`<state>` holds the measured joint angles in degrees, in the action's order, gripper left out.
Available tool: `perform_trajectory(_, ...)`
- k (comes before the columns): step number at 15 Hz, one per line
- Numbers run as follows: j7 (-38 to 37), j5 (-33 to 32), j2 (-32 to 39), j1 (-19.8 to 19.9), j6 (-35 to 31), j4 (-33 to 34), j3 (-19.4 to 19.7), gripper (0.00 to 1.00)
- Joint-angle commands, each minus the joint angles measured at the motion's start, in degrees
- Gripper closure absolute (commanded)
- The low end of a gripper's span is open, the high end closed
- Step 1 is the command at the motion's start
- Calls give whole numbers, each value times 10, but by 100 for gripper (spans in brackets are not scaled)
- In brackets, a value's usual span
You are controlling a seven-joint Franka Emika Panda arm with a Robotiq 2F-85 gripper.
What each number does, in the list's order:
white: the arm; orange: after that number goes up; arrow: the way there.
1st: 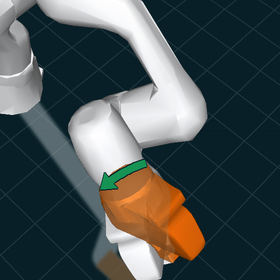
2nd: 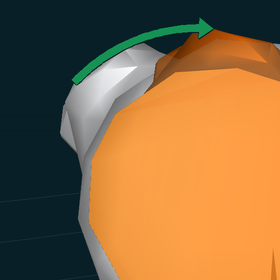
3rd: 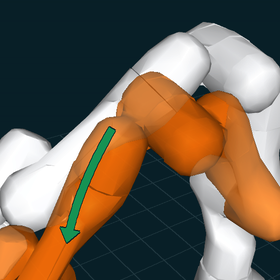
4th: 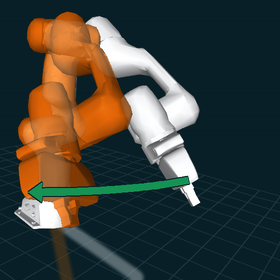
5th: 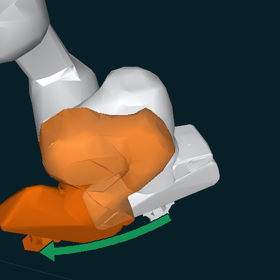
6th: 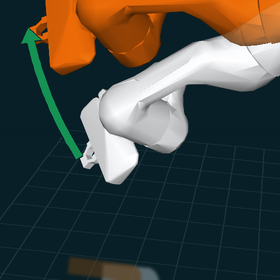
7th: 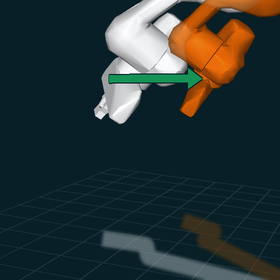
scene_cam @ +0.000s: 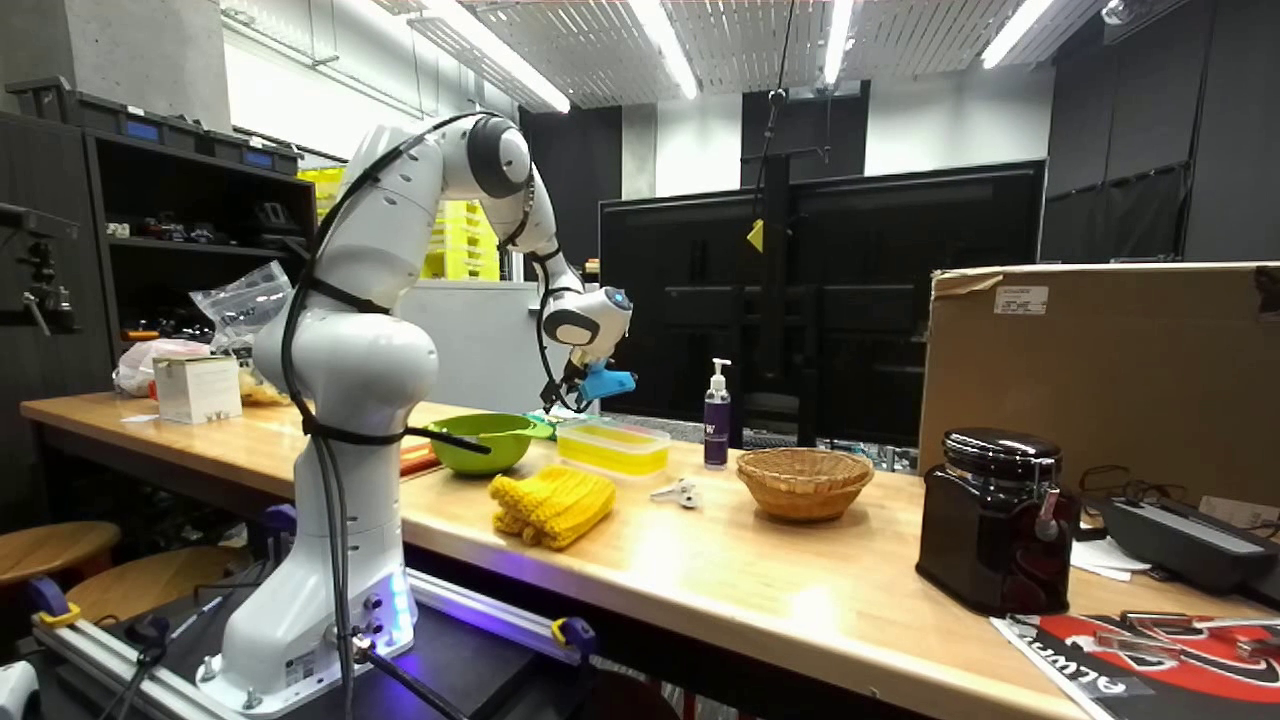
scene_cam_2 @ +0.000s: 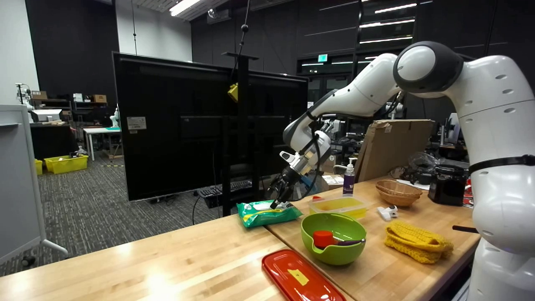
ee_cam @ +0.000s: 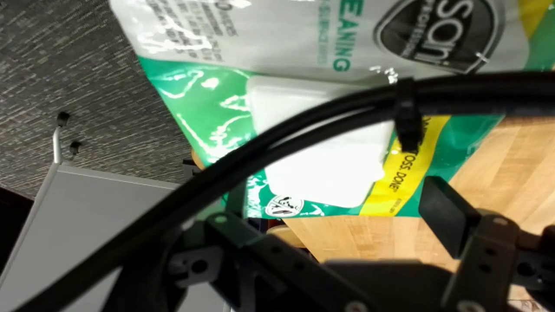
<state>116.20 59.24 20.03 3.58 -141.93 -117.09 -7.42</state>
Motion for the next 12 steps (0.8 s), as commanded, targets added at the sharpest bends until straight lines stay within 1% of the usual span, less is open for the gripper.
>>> perform_trajectory(1, 19, 23, 2, -7, -13, -3, 1, 0)
perform_trajectory(12, 22, 4, 20, -10, -6, 15, 6, 0)
